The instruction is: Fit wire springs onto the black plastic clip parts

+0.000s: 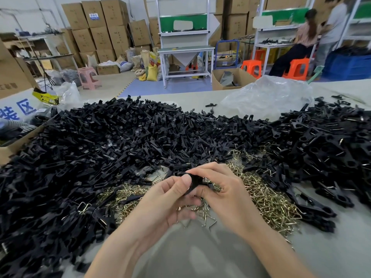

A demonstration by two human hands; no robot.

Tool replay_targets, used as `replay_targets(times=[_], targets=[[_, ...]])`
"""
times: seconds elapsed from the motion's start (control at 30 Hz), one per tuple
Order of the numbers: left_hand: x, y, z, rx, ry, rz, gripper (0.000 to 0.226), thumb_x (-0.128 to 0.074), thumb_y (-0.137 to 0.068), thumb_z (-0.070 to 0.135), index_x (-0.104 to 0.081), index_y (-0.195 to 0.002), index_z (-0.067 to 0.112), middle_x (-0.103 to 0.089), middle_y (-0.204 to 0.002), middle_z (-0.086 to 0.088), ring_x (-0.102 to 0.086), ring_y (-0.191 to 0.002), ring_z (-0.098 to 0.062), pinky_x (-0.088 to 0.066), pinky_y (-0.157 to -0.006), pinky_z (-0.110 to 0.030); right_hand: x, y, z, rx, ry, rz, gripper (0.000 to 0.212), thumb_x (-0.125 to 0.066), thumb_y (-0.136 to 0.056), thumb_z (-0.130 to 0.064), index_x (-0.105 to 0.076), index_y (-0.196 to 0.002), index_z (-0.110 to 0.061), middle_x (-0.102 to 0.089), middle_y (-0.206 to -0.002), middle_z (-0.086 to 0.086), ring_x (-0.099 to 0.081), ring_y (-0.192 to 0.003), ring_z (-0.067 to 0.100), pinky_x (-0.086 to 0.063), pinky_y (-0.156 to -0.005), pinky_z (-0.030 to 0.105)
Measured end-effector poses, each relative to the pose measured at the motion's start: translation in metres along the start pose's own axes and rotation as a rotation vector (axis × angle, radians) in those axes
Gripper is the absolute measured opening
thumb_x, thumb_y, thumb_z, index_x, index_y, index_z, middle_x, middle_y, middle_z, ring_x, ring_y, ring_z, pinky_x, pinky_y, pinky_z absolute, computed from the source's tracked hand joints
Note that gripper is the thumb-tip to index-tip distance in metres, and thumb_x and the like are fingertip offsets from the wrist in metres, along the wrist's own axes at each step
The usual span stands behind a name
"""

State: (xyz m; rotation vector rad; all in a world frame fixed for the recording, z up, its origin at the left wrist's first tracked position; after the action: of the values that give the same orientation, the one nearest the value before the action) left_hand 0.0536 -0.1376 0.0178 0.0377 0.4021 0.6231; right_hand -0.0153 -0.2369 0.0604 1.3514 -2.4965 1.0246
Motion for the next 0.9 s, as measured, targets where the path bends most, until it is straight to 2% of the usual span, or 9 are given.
replay_targets(times=[0.13,0.27,0.33,0.43,0.6,0.67,0.73,0.8,0.9], targets=[[-0.006,0.004,0.003,-0.009,-0.055,-0.044,0.048,-0.063,-0.085,0.033,-0.059,-0.121,0.001,-0.066,-0.085,-0.017,-0.064,-0.073,-0.024,-0.054,-0.054,-0.034,-0.017,0.003,-0.001,-0.057,-0.142,-0.122,0.047,-0.081,-0.084,-0.018,-0.071,-0.108,-0.057,-0.053,-0.126,-0.029,-0.046,-0.129,0.003,-0.042,-0.099,0.012],[-0.016,0.007,-0.004,-0.014,-0.192,-0.109,0.055,-0.066,-0.081,0.042,-0.064,-0.114,-0.002,-0.059,-0.094,-0.036,-0.064,-0.078,-0.030,-0.054,-0.063,-0.037,-0.024,0.005,-0.004,-0.044,-0.116,-0.185,0.047,-0.073,-0.090,-0.010,-0.070,-0.113,-0.050,-0.043,-0.141,-0.033,-0.038,-0.137,0.000,-0.036,-0.103,0.007],[-0.020,0.007,-0.003,-0.030,-0.184,-0.138,0.054,-0.067,-0.079,0.044,-0.067,-0.115,0.004,-0.062,-0.095,-0.025,-0.064,-0.081,-0.026,-0.053,-0.062,-0.034,-0.026,0.006,-0.004,-0.047,-0.147,-0.200,0.048,-0.070,-0.092,-0.005,-0.071,-0.112,-0.050,-0.042,-0.144,-0.033,-0.038,-0.139,0.001,-0.037,-0.103,0.008],[-0.018,0.007,0.006,-0.101,-0.195,-0.145,0.042,-0.068,-0.079,0.043,-0.070,-0.118,0.028,-0.070,-0.097,-0.006,-0.065,-0.083,-0.020,-0.053,-0.061,-0.032,-0.030,0.006,-0.007,-0.029,-0.241,-0.220,0.045,-0.073,-0.092,-0.010,-0.073,-0.110,-0.051,-0.042,-0.145,-0.031,-0.043,-0.138,0.002,-0.042,-0.105,0.016],[-0.017,0.007,0.006,-0.114,-0.212,-0.138,0.032,-0.066,-0.084,0.039,-0.074,-0.106,0.017,-0.072,-0.104,-0.012,-0.067,-0.087,-0.021,-0.054,-0.064,-0.030,-0.031,0.006,-0.002,-0.029,-0.170,-0.229,0.046,-0.072,-0.094,-0.018,-0.068,-0.113,-0.060,-0.036,-0.149,-0.034,-0.035,-0.142,0.001,-0.043,-0.105,0.020],[-0.013,0.005,0.008,-0.133,-0.232,-0.084,0.030,-0.068,-0.082,0.040,-0.075,-0.100,0.017,-0.074,-0.101,-0.011,-0.069,-0.081,-0.018,-0.053,-0.063,-0.025,-0.030,0.005,-0.001,-0.033,-0.190,-0.230,0.052,-0.071,-0.095,-0.015,-0.065,-0.119,-0.061,-0.036,-0.149,-0.034,-0.038,-0.140,-0.001,-0.047,-0.100,0.016],[-0.007,0.003,0.008,-0.143,-0.229,-0.024,0.028,-0.070,-0.079,0.042,-0.074,-0.091,0.017,-0.075,-0.094,-0.010,-0.068,-0.074,-0.015,-0.052,-0.060,-0.022,-0.030,0.004,0.004,-0.065,-0.207,-0.234,0.064,-0.072,-0.093,-0.012,-0.055,-0.133,-0.059,-0.038,-0.145,-0.037,-0.049,-0.130,-0.001,-0.052,-0.096,0.021],[-0.002,0.000,0.008,-0.150,-0.235,0.026,0.022,-0.071,-0.078,0.043,-0.073,-0.081,0.021,-0.075,-0.088,-0.009,-0.067,-0.070,-0.014,-0.051,-0.059,-0.021,-0.030,0.004,0.010,-0.118,-0.181,-0.240,0.077,-0.077,-0.089,-0.021,-0.040,-0.140,-0.065,-0.041,-0.137,-0.042,-0.051,-0.124,-0.005,-0.052,-0.099,0.029],[0.002,-0.002,0.008,-0.155,-0.244,0.076,0.017,-0.071,-0.082,0.041,-0.074,-0.078,0.025,-0.076,-0.086,-0.011,-0.067,-0.069,-0.014,-0.052,-0.059,-0.022,-0.029,0.006,0.013,-0.139,-0.217,-0.234,0.078,-0.075,-0.083,-0.032,-0.035,-0.143,-0.064,-0.049,-0.137,-0.031,-0.047,-0.132,-0.003,-0.046,-0.104,0.028]])
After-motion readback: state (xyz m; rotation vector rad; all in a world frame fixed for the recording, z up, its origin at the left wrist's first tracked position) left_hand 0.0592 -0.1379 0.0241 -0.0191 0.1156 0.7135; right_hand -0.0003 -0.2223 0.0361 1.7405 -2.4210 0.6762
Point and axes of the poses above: each hand's wrist, its own y-axis away from the middle knuckle, its own x-axis out of the back of the hand, z = x × y, the point moved 10 cm from there along -y, towards the middle knuckle
